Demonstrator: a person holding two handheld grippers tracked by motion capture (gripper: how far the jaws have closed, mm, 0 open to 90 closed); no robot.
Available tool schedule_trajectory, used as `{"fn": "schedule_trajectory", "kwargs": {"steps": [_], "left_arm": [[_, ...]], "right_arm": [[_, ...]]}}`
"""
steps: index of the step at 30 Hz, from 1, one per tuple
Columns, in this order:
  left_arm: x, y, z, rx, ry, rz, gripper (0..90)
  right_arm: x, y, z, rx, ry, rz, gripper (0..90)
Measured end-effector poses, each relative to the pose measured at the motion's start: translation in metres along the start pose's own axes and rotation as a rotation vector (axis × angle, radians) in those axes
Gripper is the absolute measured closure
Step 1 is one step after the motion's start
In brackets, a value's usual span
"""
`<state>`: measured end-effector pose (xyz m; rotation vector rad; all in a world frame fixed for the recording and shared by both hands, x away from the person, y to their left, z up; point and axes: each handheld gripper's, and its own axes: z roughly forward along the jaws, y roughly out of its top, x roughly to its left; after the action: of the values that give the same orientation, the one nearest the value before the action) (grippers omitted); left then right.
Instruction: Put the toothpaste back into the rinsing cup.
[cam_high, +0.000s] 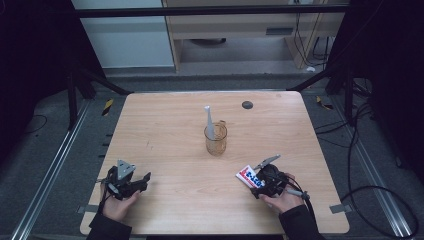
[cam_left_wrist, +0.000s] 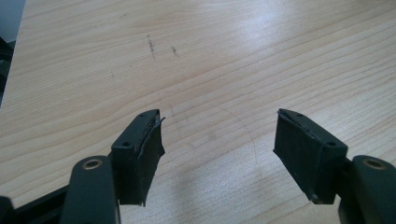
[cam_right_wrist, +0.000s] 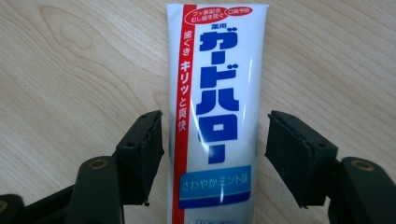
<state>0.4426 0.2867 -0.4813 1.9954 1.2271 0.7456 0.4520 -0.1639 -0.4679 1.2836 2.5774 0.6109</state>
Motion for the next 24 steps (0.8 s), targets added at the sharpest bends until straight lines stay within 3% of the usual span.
{"fn": "schedule_trajectory", "kwargs": {"steps": [13,24], "left_arm": [[0.001,0.0,0.0,0.0,-0.002,-0.003,31.3],[0.001,0.0,0.001,0.002,-0.002,-0.002,31.2]], "right_arm": [[0.0,0.013,0.011,0.009,0.006,-0.005,37.9],[-0.001,0.017,0.017,0.049,0.013,0.012,41.1]]}}
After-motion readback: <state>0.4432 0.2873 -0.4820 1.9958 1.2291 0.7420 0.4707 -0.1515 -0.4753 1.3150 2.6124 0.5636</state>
